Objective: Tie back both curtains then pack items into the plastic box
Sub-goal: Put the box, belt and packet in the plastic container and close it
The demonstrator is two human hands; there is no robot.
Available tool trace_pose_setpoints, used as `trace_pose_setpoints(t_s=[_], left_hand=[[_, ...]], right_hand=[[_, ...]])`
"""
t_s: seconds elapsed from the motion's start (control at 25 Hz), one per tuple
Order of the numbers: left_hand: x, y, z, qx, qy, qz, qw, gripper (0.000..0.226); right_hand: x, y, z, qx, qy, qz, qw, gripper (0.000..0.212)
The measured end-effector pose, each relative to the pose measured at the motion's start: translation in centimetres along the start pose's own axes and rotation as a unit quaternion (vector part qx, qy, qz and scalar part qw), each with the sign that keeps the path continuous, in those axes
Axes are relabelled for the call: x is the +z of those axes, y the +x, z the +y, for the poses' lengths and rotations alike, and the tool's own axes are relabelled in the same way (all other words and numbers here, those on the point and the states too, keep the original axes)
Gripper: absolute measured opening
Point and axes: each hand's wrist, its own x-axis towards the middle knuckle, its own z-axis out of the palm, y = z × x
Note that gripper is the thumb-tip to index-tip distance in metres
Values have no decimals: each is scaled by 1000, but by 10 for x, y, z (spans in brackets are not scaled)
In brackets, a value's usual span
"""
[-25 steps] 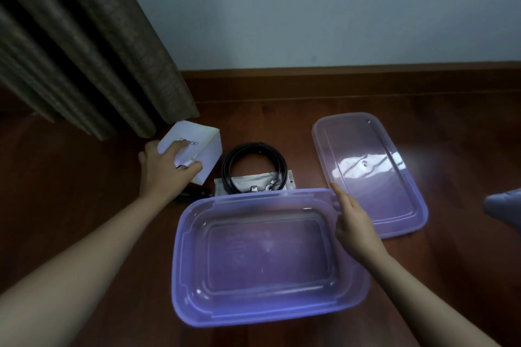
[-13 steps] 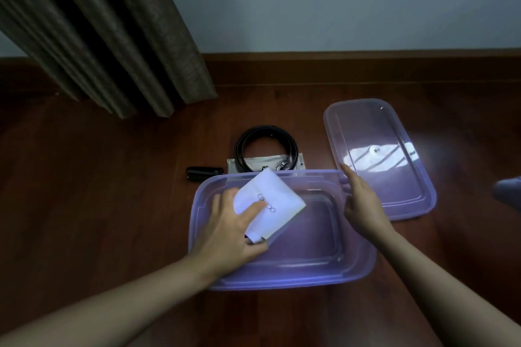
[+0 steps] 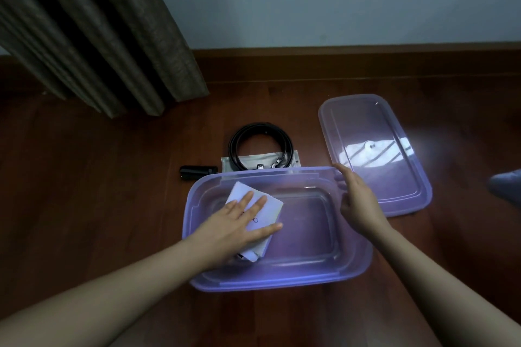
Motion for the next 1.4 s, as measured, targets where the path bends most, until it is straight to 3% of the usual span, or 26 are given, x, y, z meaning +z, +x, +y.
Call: trace_pose_setpoints(t_s=[0.12,0.28,0.36,0.44,0.52,0.56,0.6,0.64,0.72,0.84,1.0,1.08,1.24,1.4], left_hand=[[9,7,10,-130,-70,-16,989,153],[4,9,6,-150,-52,10,987,149],[-14,6,11,-137,-82,14,987,130],[-43,10,2,-129,-204,65,968,98],[-66,33,-26,-178,-302,246,904,65],[-70,48,-48,-221,-325,294,871,47],[-74,66,-70,-275,-333,289,854,32],[-71,81,-85,-313,-332,249,854,25],[-62,107,-94,-293,-338,163,880,25],[-62,132,-80,-201,-400,51,893,45],[-61,144,-70,-146,-318,-67,935,67],[-57,147,-65,-132,-262,-70,953,65],[-58,149,-51,-135,-162,-24,977,39],[-70,137,-52,-128,-109,18,986,28]], right_hand=[[-1,0,0,1,-3,-1,1000,71],[-2,0,-2,1,-13,-2,1000,71],[-1,-1,-1,3,-15,-3,1000,72],[0,1,1,0,-12,0,1000,72],[0,1,1,8,7,1,1000,71],[0,-1,1,12,18,1,1000,72],[1,-4,2,16,28,1,999,72],[1,-8,3,20,38,2,999,72],[3,-15,5,24,52,-1,998,73],[2,-22,9,24,62,-10,998,74],[0,-31,10,23,60,-15,998,75],[1,-32,10,24,63,-22,998,77],[0,-32,8,23,65,-20,997,75],[2,-34,8,29,127,5,992,53]])
